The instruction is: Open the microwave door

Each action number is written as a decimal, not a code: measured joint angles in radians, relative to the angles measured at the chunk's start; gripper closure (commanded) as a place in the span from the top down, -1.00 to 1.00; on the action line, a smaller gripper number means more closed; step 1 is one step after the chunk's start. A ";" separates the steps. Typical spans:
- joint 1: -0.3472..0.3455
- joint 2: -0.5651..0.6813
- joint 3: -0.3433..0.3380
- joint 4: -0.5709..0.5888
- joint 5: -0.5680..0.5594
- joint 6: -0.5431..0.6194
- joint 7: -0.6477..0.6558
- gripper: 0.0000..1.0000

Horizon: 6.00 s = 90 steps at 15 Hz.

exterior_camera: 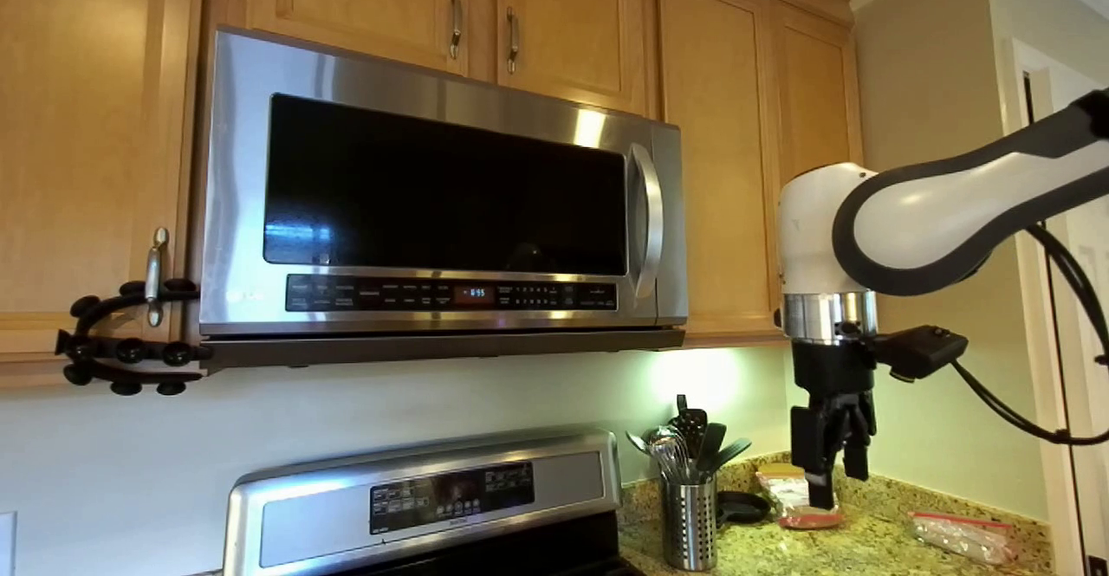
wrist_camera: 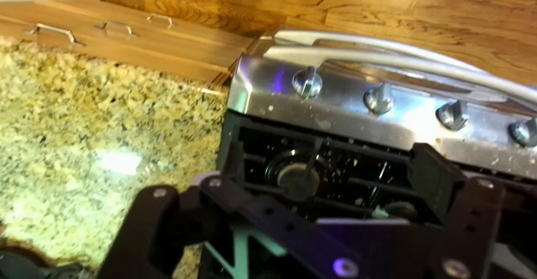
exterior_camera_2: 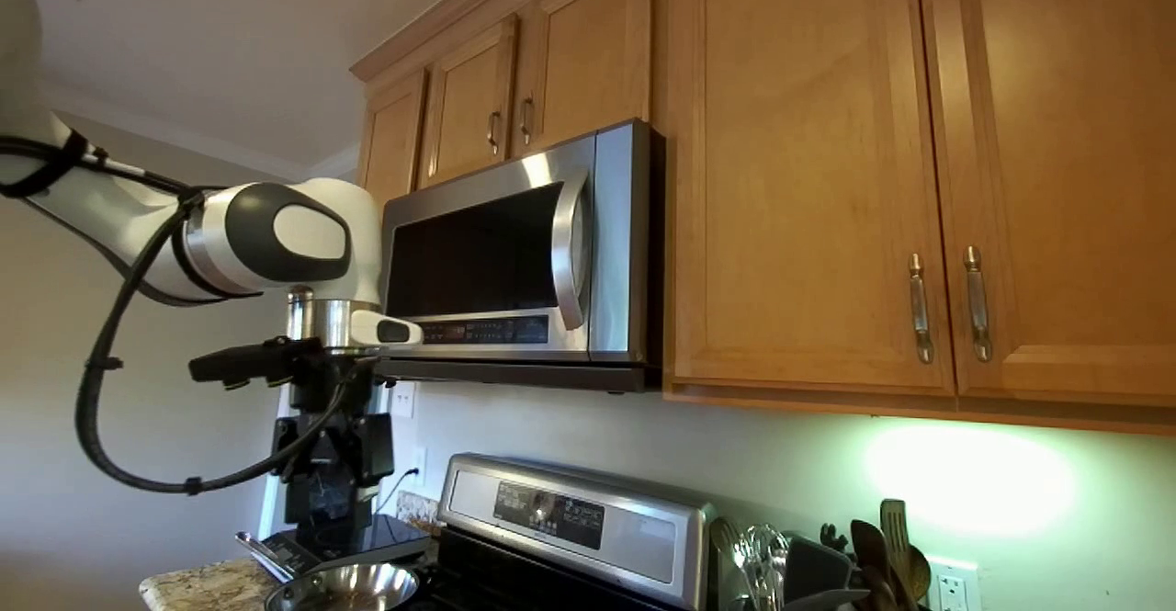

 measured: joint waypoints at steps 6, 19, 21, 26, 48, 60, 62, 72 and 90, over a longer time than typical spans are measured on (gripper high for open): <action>-0.070 0.095 0.005 0.145 -0.076 0.228 0.069 1.00; -0.075 0.131 0.001 0.175 -0.101 0.277 0.071 1.00; -0.092 0.163 -0.002 0.209 -0.137 0.320 0.071 1.00; -0.138 0.252 -0.007 0.344 -0.231 0.381 0.071 1.00; -0.211 0.362 -0.005 0.554 -0.276 0.812 0.122 1.00; -0.215 0.430 0.007 0.604 -0.274 0.863 0.157 -0.72; -0.215 0.430 0.009 0.604 -0.274 0.863 0.163 -0.74; -0.210 0.425 0.009 0.600 -0.259 0.857 0.135 -0.74; -0.025 -0.002 0.132 0.330 -0.230 0.137 0.091 1.00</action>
